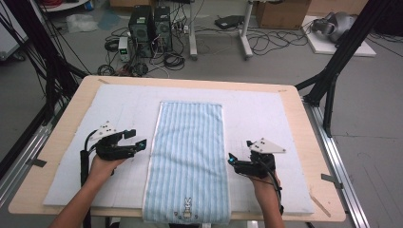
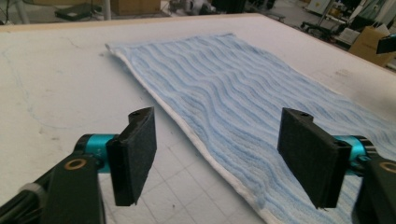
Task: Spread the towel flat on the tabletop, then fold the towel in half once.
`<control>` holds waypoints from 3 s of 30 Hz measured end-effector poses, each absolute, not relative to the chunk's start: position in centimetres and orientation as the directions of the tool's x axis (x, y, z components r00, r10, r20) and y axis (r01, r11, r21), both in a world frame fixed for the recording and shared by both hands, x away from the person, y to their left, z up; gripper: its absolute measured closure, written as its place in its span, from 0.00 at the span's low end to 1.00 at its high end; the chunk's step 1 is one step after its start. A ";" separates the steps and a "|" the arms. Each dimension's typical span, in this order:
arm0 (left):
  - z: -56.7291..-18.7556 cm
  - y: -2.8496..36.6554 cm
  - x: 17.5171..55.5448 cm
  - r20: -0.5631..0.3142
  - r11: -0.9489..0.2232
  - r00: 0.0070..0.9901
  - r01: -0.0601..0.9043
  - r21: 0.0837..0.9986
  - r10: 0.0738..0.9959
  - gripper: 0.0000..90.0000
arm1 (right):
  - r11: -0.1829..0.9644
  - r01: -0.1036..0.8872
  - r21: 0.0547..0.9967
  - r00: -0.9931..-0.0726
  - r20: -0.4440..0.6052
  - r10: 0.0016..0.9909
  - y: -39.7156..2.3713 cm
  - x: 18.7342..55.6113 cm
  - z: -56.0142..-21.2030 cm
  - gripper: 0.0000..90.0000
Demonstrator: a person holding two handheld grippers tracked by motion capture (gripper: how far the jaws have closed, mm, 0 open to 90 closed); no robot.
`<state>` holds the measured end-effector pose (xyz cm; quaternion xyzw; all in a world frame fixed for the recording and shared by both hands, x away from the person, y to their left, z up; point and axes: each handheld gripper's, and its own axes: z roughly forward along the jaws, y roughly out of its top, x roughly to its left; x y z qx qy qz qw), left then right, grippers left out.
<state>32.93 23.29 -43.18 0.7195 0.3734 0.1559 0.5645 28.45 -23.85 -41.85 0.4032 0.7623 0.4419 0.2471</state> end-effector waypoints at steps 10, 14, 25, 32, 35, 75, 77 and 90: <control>-43.0 23.9 32.9 -0.197 -0.073 0.663 0.356 0.931 0.722 0.21 | 0.248 0.410 0.878 -0.486 -0.020 0.874 -25.6 28.5 -41.9 0.13; -42.9 24.1 32.7 -0.186 -0.085 0.660 0.355 0.931 0.728 0.22 | 0.247 0.408 0.879 -0.484 -0.021 0.875 -25.5 28.4 -41.8 0.13; -43.1 24.4 32.9 -0.200 -0.074 0.649 0.370 0.926 0.734 0.23 | 0.236 0.412 0.880 -0.478 -0.012 0.878 -25.7 28.6 -41.9 0.13; -43.2 24.3 33.0 -0.201 -0.080 0.649 0.376 0.923 0.734 0.23 | 0.241 0.414 0.878 -0.490 -0.008 0.872 -25.6 28.6 -41.9 0.13; -43.3 24.3 33.0 -0.206 -0.077 0.644 0.383 0.920 0.737 0.23 | 0.237 0.422 0.875 -0.489 -0.001 0.872 -25.6 28.7 -42.1 0.13; -44.5 16.9 44.5 -0.207 -0.186 0.526 0.598 0.779 0.825 0.43 | 0.221 0.464 0.858 -0.493 0.042 0.869 -25.3 29.5 -42.8 0.13; -44.6 16.4 44.6 -0.174 -0.216 0.530 0.593 0.776 0.830 0.44 | 0.225 0.466 0.856 -0.495 0.042 0.868 -25.2 29.6 -42.8 0.13; -44.8 16.1 44.5 -0.113 -0.270 0.543 0.575 0.772 0.832 0.85 | 0.236 0.480 0.845 -0.503 0.044 0.863 -24.2 31.1 -42.8 0.13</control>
